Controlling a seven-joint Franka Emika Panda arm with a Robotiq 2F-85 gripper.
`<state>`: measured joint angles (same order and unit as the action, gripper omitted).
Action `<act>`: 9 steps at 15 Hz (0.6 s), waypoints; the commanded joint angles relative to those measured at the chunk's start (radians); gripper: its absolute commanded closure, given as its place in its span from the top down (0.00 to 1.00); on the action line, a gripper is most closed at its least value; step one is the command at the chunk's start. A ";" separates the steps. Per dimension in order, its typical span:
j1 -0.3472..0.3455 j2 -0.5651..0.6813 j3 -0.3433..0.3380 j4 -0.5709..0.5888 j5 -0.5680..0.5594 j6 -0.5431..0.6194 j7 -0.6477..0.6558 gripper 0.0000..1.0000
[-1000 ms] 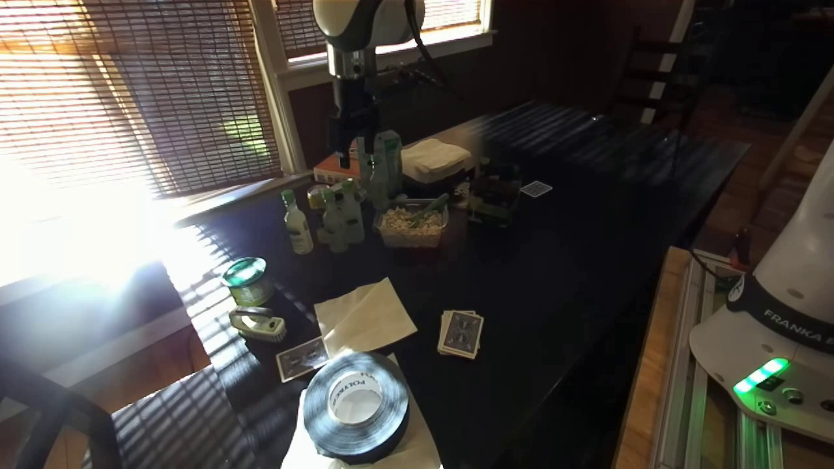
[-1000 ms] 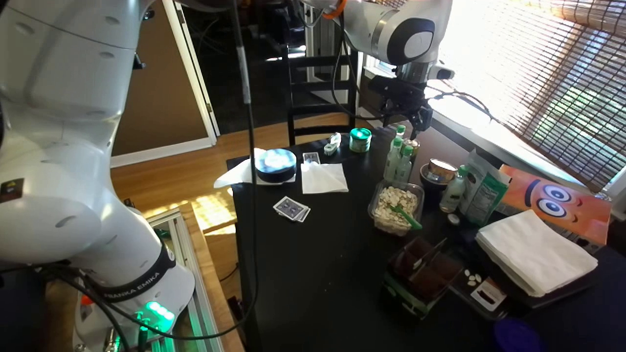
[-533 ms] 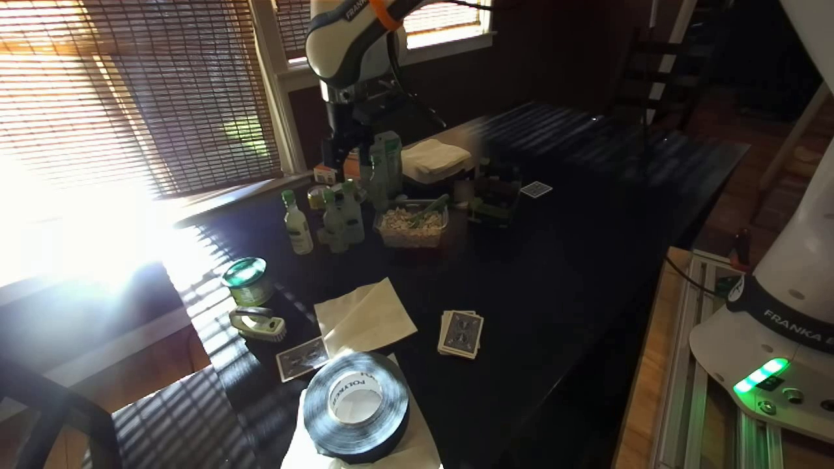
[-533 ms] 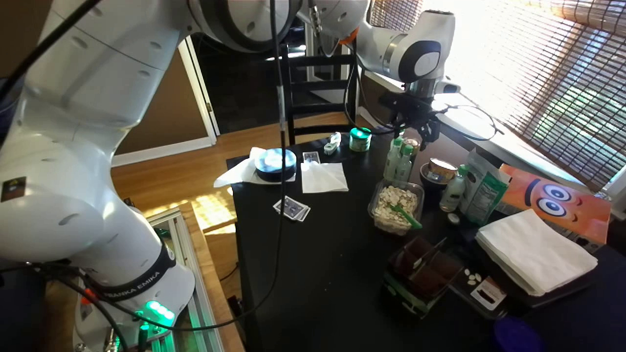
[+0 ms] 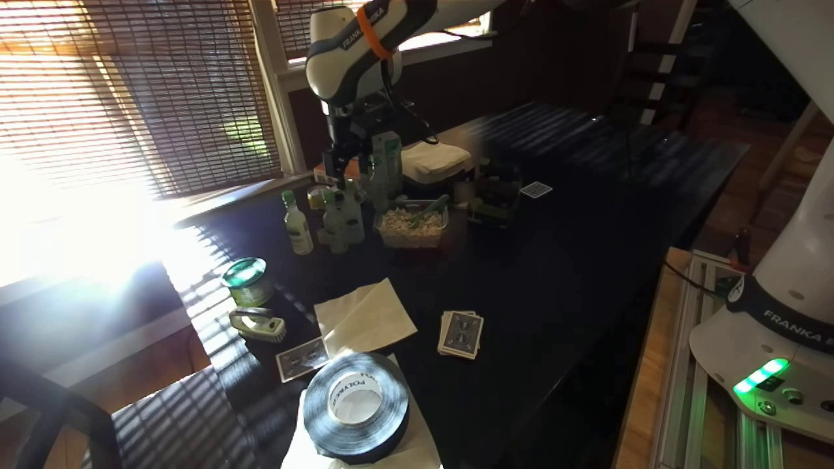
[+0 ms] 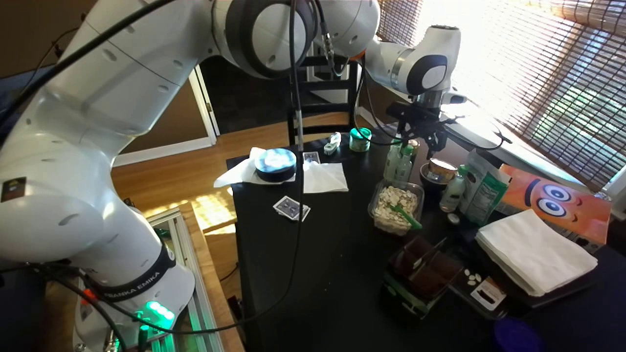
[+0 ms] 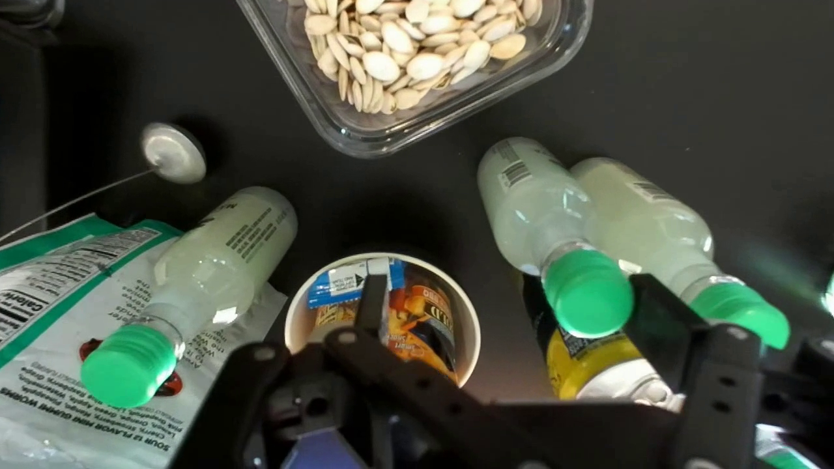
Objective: Put one of the bottles in the package on the right
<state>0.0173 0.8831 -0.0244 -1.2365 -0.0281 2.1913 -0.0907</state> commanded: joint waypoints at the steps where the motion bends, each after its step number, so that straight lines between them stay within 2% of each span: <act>1: 0.007 0.070 0.004 0.103 -0.020 -0.047 0.012 0.92; 3: 0.010 0.091 0.006 0.130 -0.021 -0.060 0.011 0.85; 5: 0.013 0.108 0.007 0.152 -0.020 -0.077 0.010 0.62; 9: 0.016 0.123 0.012 0.180 -0.011 -0.125 0.018 0.32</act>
<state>0.0299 0.9715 -0.0191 -1.1244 -0.0281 2.1224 -0.0907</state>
